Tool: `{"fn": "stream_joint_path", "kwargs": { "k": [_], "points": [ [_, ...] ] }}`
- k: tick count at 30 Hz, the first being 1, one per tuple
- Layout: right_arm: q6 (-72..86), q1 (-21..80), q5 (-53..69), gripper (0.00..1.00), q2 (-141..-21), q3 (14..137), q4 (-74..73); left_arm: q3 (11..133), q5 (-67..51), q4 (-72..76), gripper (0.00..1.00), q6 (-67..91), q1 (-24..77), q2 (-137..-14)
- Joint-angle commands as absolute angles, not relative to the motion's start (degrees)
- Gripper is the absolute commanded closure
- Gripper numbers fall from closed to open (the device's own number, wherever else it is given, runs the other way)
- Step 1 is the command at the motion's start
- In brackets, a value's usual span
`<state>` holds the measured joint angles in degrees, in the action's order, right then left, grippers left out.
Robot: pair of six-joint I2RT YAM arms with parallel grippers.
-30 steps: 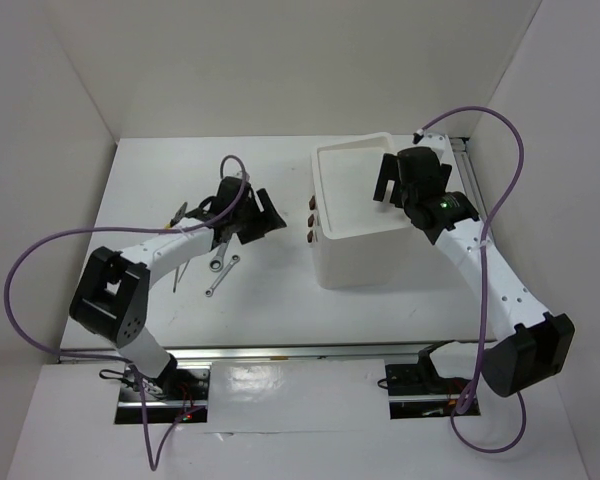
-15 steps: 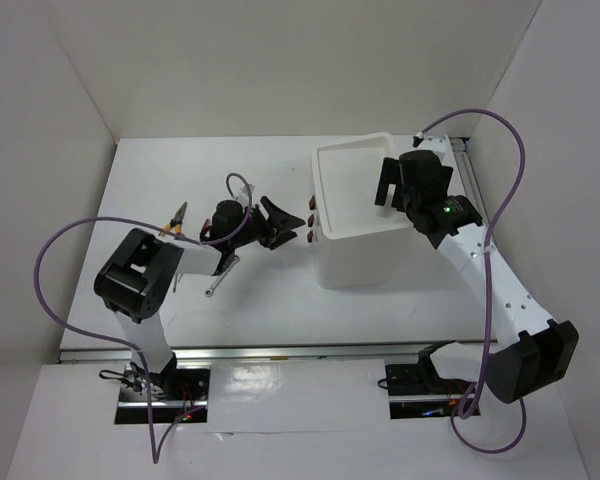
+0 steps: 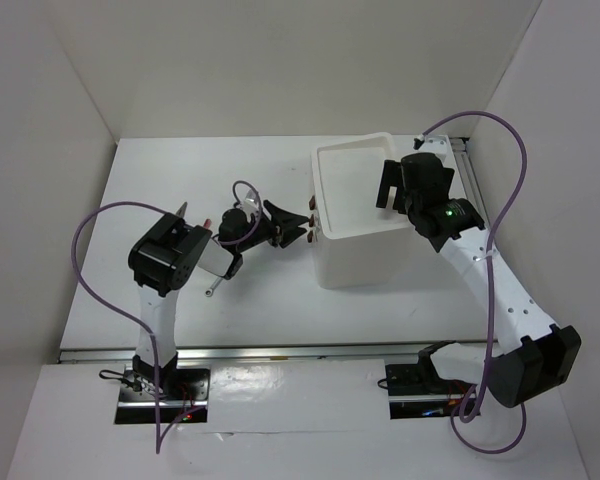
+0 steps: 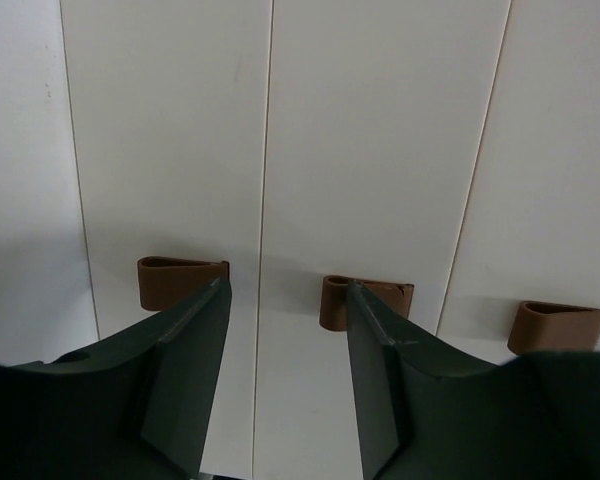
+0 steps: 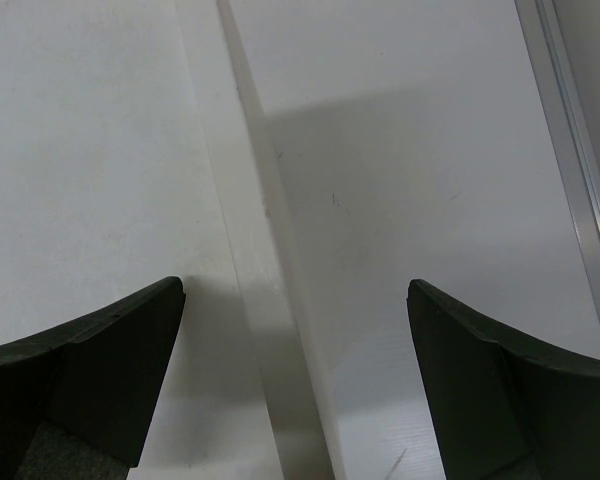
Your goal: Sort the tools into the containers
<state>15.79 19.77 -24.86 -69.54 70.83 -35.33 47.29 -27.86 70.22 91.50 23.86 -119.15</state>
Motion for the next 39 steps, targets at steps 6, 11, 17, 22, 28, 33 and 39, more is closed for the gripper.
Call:
{"fn": "stream_joint_path", "kwargs": {
  "k": [6, 11, 17, 22, 28, 33, 39],
  "points": [
    [15.4, 20.4, -25.4, 0.0, -68.7, 70.3, -35.4, 49.5, -29.0, 88.8, 0.4, 97.5, 24.5, -120.8],
    [14.9, 20.4, -24.9, 0.0, -69.3, 70.3, -35.4, 48.3, -29.0, 92.4, 0.39, 98.9, 24.5, -118.5],
    [14.9, 20.4, -24.9, 0.0, -69.8, 70.3, -35.4, 48.8, -29.5, 96.4, 0.48, 102.0, 24.5, -117.9],
    [14.9, 20.4, -24.9, 0.0, -69.8, 70.3, -35.4, 48.3, -30.1, 96.5, 0.57, 102.0, 25.0, -117.3],
    [14.9, 20.9, -24.3, 0.0, -69.8, 70.3, -35.4, 47.7, -30.1, 99.5, 0.73, 104.9, 25.0, -117.9],
    [14.9, 20.9, -24.3, 0.0, -70.3, 70.3, -35.4, 48.3, -31.2, 98.4, 1.0, 104.4, 25.0, -115.8],
    [14.9, 20.9, -24.3, 0.0, -70.3, 70.3, -35.4, 46.4, -32.3, 91.8, 1.0, 99.6, 23.6, -109.4]
  ]
}}
